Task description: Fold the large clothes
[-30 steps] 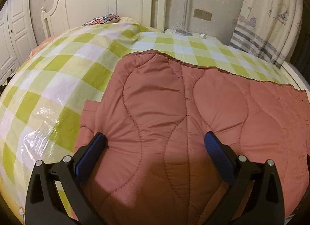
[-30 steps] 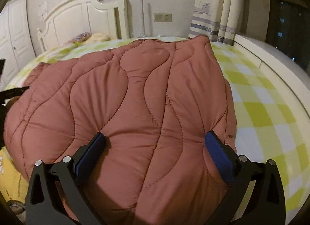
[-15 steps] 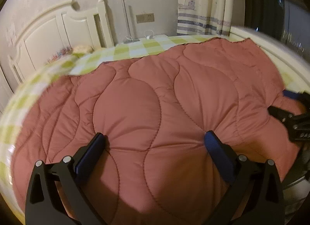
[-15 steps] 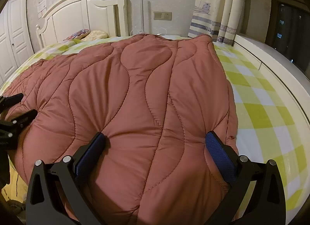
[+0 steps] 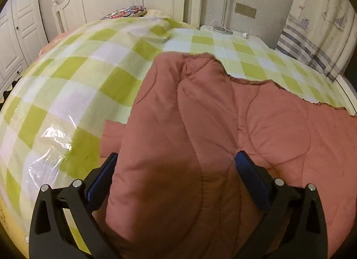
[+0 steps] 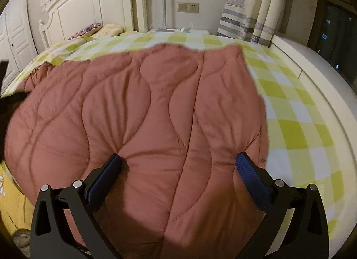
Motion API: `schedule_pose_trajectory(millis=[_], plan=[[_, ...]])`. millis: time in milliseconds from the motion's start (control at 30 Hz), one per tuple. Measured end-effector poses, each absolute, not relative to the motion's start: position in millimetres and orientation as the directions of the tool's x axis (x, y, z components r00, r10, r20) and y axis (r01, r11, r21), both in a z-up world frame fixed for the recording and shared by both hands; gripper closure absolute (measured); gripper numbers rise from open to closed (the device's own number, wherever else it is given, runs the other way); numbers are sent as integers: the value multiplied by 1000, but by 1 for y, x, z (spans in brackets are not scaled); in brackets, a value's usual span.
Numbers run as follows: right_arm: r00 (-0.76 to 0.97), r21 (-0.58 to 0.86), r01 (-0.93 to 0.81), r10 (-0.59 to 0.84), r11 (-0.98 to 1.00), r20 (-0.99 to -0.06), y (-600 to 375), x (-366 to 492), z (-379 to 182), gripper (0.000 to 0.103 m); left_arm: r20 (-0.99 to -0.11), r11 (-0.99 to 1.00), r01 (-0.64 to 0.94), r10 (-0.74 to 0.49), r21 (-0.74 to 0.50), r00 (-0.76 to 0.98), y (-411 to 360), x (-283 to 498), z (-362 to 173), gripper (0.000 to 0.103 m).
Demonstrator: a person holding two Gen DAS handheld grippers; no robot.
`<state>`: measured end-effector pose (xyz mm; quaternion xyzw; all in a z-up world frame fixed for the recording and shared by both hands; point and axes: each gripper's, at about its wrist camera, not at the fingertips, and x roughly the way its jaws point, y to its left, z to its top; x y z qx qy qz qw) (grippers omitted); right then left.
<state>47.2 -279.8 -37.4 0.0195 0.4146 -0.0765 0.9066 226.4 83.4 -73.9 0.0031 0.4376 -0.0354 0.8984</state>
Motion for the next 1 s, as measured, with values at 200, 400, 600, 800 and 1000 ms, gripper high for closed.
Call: schedule_pose_trajectory(millis=[200,400,600,800,1000], plan=[[725,-20,132,-110,991,-680,-260,89,16,5,-776,998,64,-35,7,630,75,223,-73,2],[664,-109,61,-121,992,-738,-232,178,2,5,-773,998,65,-48,-8,633,80,222,-75,2],[559,-3,141,-82,990,-825,-272,201,-52,5,-768,997,71,-68,-30,636,85,222,-75,2],[682,80,273,-134,959,-719,-300,172,-26,5,-769,997,72,-78,-41,634,86,224,-75,2],[529,71,362,-142,929,-837,-332,192,-53,4,-769,997,73,-76,-37,635,85,224,-75,2]])
